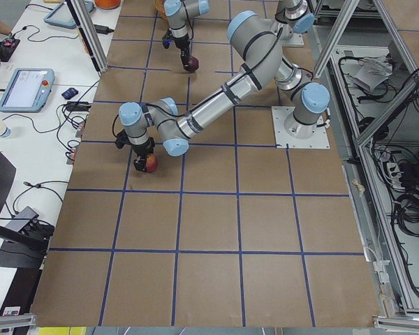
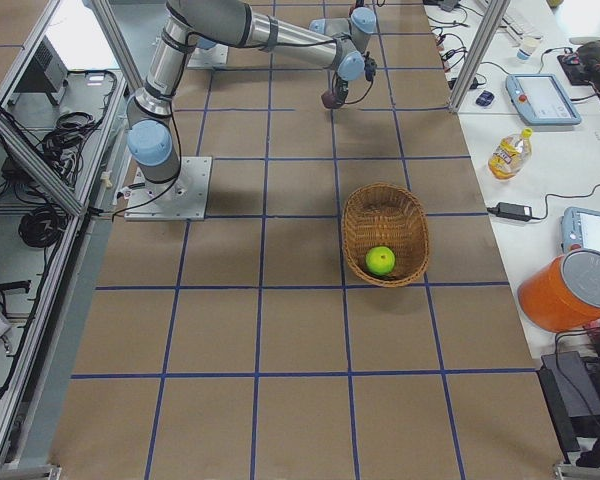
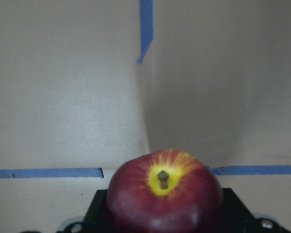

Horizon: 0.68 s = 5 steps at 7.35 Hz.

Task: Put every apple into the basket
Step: 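Carry the dark apple into the basket while the left lifts the red apple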

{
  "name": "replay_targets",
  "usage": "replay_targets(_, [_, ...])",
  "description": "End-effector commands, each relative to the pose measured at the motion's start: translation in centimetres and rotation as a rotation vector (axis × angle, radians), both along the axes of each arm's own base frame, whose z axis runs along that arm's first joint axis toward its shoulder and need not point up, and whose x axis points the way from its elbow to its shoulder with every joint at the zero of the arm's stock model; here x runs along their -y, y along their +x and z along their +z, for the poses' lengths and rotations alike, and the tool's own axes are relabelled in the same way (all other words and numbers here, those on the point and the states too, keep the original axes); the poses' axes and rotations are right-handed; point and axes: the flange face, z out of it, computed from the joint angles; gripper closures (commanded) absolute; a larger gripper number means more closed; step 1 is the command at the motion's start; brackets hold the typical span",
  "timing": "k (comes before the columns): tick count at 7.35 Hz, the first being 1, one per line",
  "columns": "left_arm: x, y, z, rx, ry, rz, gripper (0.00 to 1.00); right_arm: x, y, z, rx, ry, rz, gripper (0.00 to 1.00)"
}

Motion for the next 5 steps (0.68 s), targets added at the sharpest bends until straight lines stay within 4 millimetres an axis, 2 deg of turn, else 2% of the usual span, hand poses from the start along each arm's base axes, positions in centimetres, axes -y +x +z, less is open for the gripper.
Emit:
replay_targets(1, [-0.3, -1.6, 1.9, -0.027, 0.031, -0.011, 0.58, 5.0, -12.9, 7.1, -0.034, -0.002, -0.106, 1.0])
replay_targets(2, [-1.5, -2.9, 3.4, -0.068, 0.072, -0.007, 0.59, 7.1, -19.8, 8.7, -0.074, -0.025, -0.127, 1.0])
replay_targets(3, [-2.8, -5.9, 4.1, -0.129, 0.075, 0.028, 0.62, 8.0, -25.4, 9.2, -0.124, -0.039, -0.082, 1.0])
replay_targets(4, [-4.1, -11.0, 4.8, -0.125, 0.082, 0.08, 0.64, 8.5, -30.9, 8.8, -0.158, -0.039, -0.011, 1.0])
replay_targets(5, [-4.8, -17.1, 6.1, -0.109, 0.074, 0.15, 0.65, 8.5, -36.7, 8.3, -0.168, -0.022, -0.006, 1.0])
